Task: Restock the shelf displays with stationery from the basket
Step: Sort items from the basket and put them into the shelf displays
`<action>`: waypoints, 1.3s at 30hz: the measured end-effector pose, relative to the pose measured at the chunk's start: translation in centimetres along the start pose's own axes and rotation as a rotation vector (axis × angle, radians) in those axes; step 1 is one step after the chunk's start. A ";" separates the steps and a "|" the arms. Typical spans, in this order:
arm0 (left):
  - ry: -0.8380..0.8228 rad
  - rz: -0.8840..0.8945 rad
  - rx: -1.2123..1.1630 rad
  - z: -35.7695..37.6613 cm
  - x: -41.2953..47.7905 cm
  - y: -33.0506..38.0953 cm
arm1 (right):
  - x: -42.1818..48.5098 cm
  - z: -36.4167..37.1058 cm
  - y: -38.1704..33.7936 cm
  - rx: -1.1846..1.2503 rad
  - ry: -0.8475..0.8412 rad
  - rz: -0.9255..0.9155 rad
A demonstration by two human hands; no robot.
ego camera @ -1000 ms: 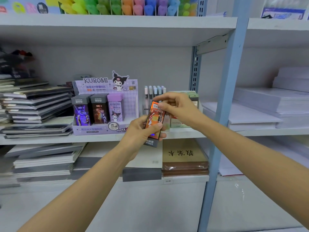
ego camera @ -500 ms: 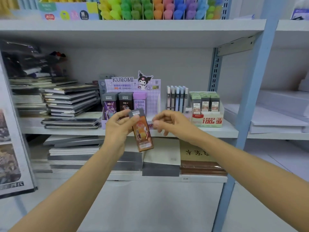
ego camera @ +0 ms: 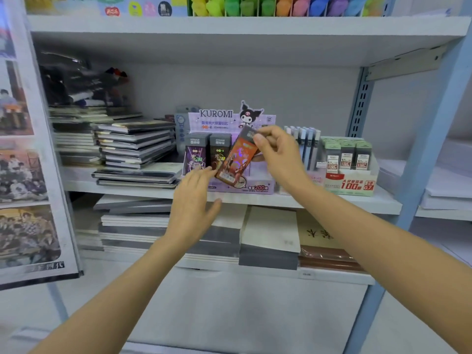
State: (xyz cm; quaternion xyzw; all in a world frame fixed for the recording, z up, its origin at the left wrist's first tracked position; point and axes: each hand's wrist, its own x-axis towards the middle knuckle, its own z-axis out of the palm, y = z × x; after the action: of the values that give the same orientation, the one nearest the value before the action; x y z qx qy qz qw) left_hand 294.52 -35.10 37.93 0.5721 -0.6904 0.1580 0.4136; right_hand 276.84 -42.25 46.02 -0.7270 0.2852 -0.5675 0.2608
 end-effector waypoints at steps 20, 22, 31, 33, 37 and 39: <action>-0.184 -0.013 0.357 2.0 -1.2 -3.2 | 3.3 3.6 0.4 -0.364 -0.131 -0.212; -0.183 -0.011 0.358 2.0 -1.2 -3.2 | 3.6 4.4 0.3 -0.385 -0.140 -0.237; -0.202 -0.006 0.333 1.8 -1.2 -3.0 | 3.2 5.0 1.7 -0.429 -0.052 -0.291; -0.181 0.010 0.287 1.5 -1.3 -2.8 | 2.8 4.9 1.7 -0.464 -0.038 -0.315; -0.064 0.052 0.167 1.7 -3.0 -1.8 | -2.0 4.4 2.8 -0.382 0.014 -0.467; -0.041 0.072 0.121 3.1 -4.8 -1.4 | -6.2 4.3 4.8 -0.297 -0.048 -0.495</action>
State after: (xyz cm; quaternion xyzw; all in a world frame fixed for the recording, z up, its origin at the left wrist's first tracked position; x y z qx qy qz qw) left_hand 294.59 -34.47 32.08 0.5742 -0.7080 0.2024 0.3579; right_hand 279.29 -40.96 37.55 -0.8179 0.1726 -0.5487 0.0117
